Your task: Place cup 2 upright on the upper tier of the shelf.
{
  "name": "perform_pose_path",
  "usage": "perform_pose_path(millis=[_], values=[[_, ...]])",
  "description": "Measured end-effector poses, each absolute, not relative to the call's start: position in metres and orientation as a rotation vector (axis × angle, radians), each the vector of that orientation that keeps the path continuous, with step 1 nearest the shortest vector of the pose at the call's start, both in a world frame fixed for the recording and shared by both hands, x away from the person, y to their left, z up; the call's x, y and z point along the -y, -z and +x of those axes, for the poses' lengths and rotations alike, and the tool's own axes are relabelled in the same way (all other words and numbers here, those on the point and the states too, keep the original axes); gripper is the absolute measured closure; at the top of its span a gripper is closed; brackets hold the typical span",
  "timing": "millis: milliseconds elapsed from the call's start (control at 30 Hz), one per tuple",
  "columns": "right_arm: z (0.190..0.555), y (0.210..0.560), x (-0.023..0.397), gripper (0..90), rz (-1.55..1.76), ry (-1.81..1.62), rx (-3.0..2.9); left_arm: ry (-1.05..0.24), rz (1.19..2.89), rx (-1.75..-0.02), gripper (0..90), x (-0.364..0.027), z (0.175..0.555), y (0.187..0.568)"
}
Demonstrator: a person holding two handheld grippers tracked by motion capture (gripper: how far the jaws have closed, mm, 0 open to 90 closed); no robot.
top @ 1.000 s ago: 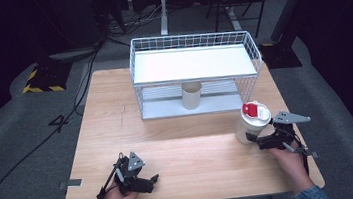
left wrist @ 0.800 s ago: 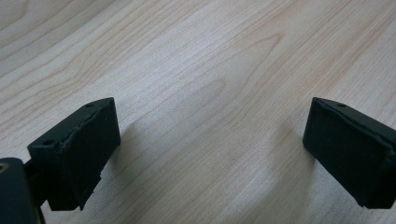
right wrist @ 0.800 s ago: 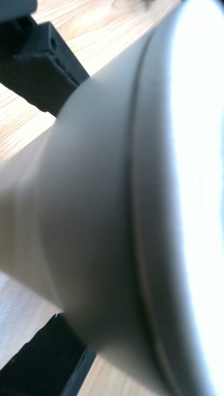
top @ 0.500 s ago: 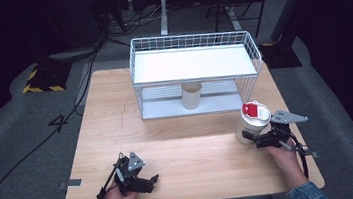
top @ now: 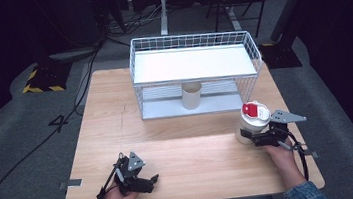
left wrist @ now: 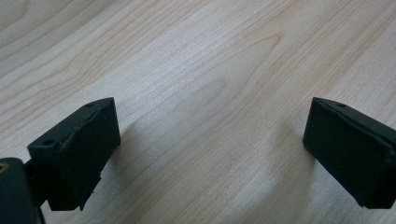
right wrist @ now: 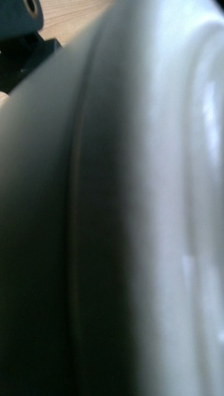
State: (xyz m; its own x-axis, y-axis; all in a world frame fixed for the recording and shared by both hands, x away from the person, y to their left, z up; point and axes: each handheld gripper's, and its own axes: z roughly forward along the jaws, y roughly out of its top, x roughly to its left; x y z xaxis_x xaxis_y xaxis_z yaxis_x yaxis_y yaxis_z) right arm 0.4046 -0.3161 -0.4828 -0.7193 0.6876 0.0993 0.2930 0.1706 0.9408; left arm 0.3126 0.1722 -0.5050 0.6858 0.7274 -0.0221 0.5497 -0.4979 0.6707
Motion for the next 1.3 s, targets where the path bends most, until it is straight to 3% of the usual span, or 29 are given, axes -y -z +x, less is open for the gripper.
perform_pose_path(millis=[333,1300], values=[[0.406,0.485,0.321,10.0,0.915,-1.595,-2.093,-0.347,2.232,-0.974,4.5,-0.172,0.313,0.505],[0.399,0.471,0.320,11.7,0.863,-1.586,-2.072,-0.347,2.232,-0.974,4.6,-0.172,0.313,0.505]])
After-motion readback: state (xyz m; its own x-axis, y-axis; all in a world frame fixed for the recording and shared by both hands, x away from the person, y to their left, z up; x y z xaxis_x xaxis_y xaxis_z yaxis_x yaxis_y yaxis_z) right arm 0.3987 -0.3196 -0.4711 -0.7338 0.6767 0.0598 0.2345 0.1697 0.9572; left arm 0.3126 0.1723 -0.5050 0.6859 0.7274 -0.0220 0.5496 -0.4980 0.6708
